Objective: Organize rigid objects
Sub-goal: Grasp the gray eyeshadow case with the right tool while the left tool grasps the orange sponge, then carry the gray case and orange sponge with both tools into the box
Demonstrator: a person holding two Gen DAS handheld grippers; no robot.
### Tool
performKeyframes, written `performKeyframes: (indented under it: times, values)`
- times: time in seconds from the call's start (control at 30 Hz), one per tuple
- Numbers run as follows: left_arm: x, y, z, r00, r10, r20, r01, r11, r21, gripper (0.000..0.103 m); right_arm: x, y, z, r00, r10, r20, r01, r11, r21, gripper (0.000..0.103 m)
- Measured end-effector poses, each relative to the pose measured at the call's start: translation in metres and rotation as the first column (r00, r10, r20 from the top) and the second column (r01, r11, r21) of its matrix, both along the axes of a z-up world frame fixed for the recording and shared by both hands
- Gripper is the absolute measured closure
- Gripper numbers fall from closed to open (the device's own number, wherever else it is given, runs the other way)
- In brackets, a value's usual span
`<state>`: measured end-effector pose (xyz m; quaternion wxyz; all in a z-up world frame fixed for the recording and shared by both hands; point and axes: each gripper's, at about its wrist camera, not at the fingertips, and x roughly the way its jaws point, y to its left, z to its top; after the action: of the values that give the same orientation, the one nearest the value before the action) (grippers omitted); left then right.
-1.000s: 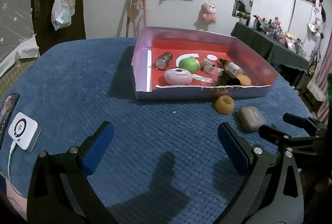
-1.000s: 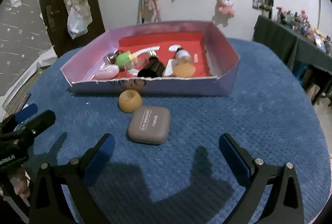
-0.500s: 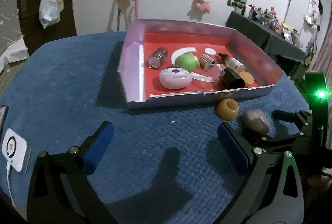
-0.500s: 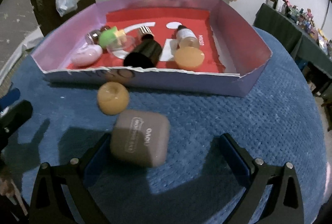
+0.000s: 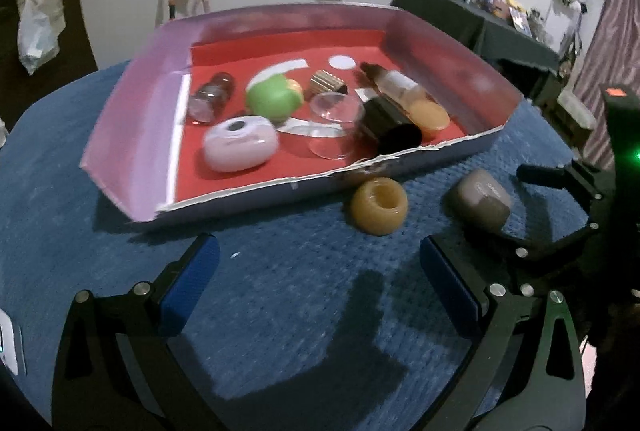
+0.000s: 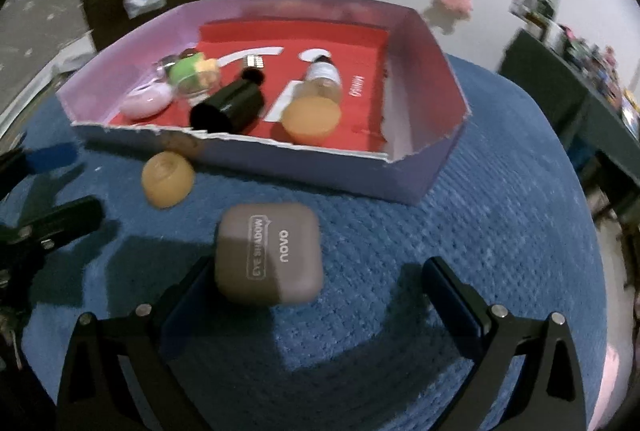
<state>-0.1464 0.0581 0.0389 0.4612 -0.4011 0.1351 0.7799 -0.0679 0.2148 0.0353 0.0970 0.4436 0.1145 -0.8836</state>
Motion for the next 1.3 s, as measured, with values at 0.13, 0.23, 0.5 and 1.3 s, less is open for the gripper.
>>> performKeyframes:
  times: [0.13, 0.23, 0.5, 1.3]
  values:
    - [-0.001, 0.014, -0.004, 1.000, -0.001, 0.006, 0.001, 1.000, -0.019, 0.001, 0.002, 0.001, 0.001, 0.998, 0.061, 0.012, -0.061, 0.998, -0.001, 0.003]
    - [-0.003, 0.021, -0.005, 1.000, 0.010, 0.000, -0.010, 1.000, -0.028, 0.001, 0.001, 0.003, 0.000, 0.997, 0.077, 0.031, -0.075, 0.996, -0.043, 0.007]
    - [-0.004, 0.027, -0.008, 1.000, 0.011, 0.025, -0.011, 1.000, -0.023, 0.019, -0.006, -0.001, 0.000, 0.995, 0.097, 0.017, -0.096, 0.994, -0.051, 0.013]
    - [0.013, -0.005, 0.033, 0.999, -0.048, 0.003, 0.047, 0.993, 0.108, 0.068, 0.034, -0.012, 0.050, 0.977, 0.137, -0.164, -0.161, 0.976, -0.147, 0.050]
